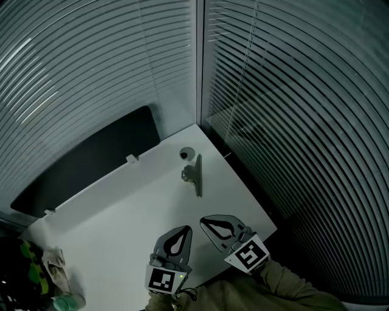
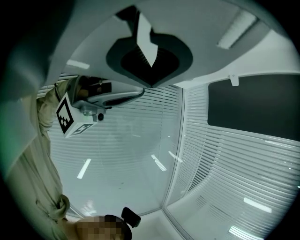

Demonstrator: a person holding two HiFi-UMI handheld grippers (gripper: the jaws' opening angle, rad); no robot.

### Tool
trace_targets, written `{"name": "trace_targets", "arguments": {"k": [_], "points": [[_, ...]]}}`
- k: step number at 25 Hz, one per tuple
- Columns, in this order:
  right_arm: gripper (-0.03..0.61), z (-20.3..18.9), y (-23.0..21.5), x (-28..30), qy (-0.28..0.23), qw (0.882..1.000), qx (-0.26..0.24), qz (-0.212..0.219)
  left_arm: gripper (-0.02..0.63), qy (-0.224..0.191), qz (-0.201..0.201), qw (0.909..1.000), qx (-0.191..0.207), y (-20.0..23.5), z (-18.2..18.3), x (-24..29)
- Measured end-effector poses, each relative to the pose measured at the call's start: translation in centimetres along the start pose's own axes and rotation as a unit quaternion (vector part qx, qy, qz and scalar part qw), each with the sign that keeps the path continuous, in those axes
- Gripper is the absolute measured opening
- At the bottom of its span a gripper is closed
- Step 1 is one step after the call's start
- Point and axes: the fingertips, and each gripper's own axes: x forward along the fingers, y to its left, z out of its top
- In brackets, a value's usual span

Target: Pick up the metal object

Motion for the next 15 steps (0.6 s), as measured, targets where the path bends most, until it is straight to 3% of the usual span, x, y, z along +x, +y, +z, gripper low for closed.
{"name": "trace_targets", "arguments": {"k": [13,15], "points": [[0.006,-3.1,-5.3,5.3,0.041,0.998,-0.005,-0.055,0.006,0.005,0.014,0.9999,-0.005,1.5,-1.1,1.0],[0.035,-3.9,-6.1,6.2,0.047,0.997,0.003,-0.064,0.006,0.007,0.017,0.9998,-0.006,1.7,-1.3,1.1]]}}
